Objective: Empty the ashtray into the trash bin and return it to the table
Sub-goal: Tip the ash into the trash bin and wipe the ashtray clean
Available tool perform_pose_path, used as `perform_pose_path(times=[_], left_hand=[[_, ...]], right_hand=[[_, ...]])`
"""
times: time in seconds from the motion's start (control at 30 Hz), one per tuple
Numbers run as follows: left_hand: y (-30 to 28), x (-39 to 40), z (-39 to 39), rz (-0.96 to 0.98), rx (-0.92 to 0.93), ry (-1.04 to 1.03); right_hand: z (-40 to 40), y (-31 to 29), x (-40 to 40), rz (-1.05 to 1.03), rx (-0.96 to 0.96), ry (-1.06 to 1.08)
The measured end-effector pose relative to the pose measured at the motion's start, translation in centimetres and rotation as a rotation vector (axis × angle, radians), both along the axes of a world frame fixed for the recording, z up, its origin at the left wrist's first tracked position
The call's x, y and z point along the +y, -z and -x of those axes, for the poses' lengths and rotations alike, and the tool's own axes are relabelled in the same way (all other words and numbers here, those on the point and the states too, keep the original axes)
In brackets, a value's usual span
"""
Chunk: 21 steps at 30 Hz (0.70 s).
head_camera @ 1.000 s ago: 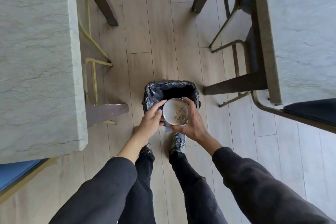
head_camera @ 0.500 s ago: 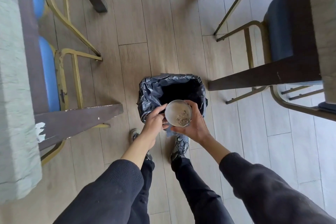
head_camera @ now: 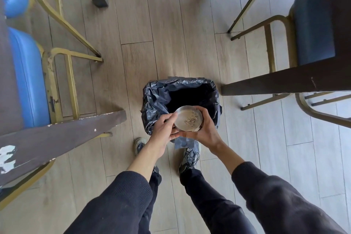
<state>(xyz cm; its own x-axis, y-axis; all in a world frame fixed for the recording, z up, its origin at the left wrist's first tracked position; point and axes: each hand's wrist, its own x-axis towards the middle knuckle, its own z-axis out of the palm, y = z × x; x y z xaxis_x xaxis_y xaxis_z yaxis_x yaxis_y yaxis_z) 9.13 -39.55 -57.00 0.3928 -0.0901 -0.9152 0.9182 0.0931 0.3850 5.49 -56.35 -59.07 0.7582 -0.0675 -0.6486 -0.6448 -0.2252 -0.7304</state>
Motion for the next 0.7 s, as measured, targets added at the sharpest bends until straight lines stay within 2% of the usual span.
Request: perform_pose_path(times=[0.2, 0.37, 0.7], left_hand=[[-0.1, 1.5, 1.1, -0.129, -0.134, -0.047], [-0.8, 2.0, 0.0, -0.103, -0.140, -0.043], [-0.7, 3.0, -1.7, -0.098, -0.191, 0.140]], right_hand=[[-0.6, 0.5, 1.2, -0.123, 0.065, -0.095], [-0.7, 0.2, 2.6, -0.218, 0.102, 0.024], [-0.5, 0.5, 4.1, -0.364, 0.207, 0.289]])
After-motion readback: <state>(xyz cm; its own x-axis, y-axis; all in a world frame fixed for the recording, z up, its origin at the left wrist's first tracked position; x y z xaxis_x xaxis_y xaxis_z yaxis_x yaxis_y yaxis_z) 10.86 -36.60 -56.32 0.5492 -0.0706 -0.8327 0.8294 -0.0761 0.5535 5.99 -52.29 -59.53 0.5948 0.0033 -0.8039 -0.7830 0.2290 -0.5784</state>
